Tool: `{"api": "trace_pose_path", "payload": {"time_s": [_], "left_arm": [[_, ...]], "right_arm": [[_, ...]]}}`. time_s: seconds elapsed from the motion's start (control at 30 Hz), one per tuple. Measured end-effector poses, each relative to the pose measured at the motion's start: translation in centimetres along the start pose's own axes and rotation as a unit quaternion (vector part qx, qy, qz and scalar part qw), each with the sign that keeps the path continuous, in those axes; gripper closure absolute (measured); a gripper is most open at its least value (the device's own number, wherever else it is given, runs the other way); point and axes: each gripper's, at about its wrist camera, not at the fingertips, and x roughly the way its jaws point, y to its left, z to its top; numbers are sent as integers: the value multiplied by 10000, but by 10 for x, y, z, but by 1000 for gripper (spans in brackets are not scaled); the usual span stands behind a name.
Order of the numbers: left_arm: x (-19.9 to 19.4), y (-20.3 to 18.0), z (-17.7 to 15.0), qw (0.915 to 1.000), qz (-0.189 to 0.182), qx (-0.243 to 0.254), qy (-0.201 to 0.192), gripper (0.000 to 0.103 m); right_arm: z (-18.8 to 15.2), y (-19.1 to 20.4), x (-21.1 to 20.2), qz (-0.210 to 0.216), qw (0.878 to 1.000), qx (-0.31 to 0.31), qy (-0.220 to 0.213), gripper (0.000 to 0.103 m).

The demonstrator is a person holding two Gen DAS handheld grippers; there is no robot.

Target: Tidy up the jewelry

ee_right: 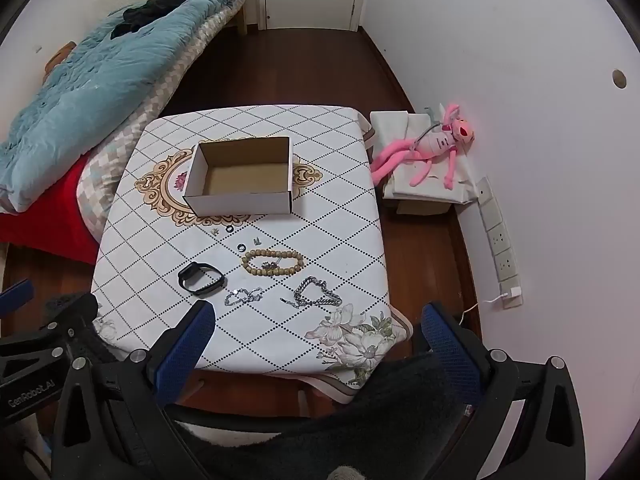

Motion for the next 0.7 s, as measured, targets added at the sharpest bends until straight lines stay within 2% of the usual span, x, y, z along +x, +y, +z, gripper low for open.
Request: {"api": "trace_pose_path", "payload": {"time_s": [0.7], "left_arm": [[-2, -3, 0, 10000, -44, 5, -25, 0]], "right_arm": [[-2, -2, -1, 21, 10000, 9, 12, 0]]}}
